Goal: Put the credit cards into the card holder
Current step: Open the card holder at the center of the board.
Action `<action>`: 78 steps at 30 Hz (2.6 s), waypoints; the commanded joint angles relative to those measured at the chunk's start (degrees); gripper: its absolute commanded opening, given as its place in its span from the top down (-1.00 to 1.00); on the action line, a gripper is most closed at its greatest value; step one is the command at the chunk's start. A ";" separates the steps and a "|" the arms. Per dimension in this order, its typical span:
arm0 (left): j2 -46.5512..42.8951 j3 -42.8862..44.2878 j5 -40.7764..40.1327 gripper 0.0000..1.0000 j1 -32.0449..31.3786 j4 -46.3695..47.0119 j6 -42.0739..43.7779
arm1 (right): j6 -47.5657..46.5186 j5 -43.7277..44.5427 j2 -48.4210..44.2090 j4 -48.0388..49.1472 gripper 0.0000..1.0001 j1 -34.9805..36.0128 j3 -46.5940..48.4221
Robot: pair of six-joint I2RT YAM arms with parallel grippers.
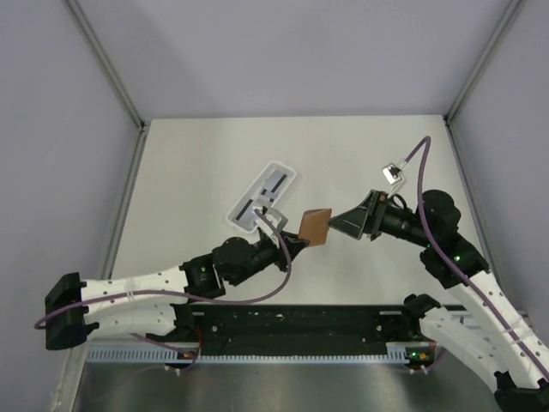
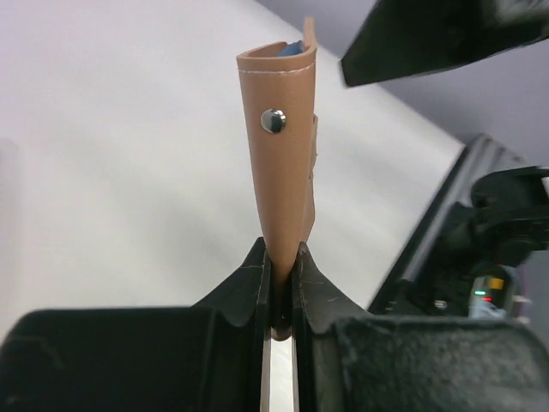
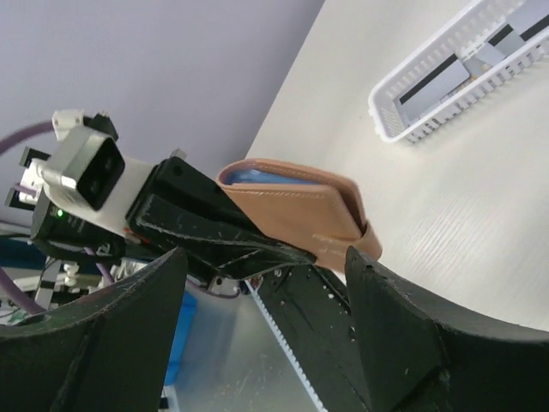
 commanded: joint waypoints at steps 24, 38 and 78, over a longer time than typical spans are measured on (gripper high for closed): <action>42.29 8.16 -58.93 1.00 -25.90 76.58 100.19 | 6.89 5.42 4.86 -15.36 -0.61 -1.55 5.43; 39.74 8.07 -58.23 1.00 -26.96 76.66 98.87 | 5.75 2.96 5.03 -14.74 -0.10 -3.23 2.70; -12.82 -6.78 -12.28 -0.66 -11.59 27.09 -13.53 | 33.79 8.06 -11.76 51.18 1.00 -5.95 -22.52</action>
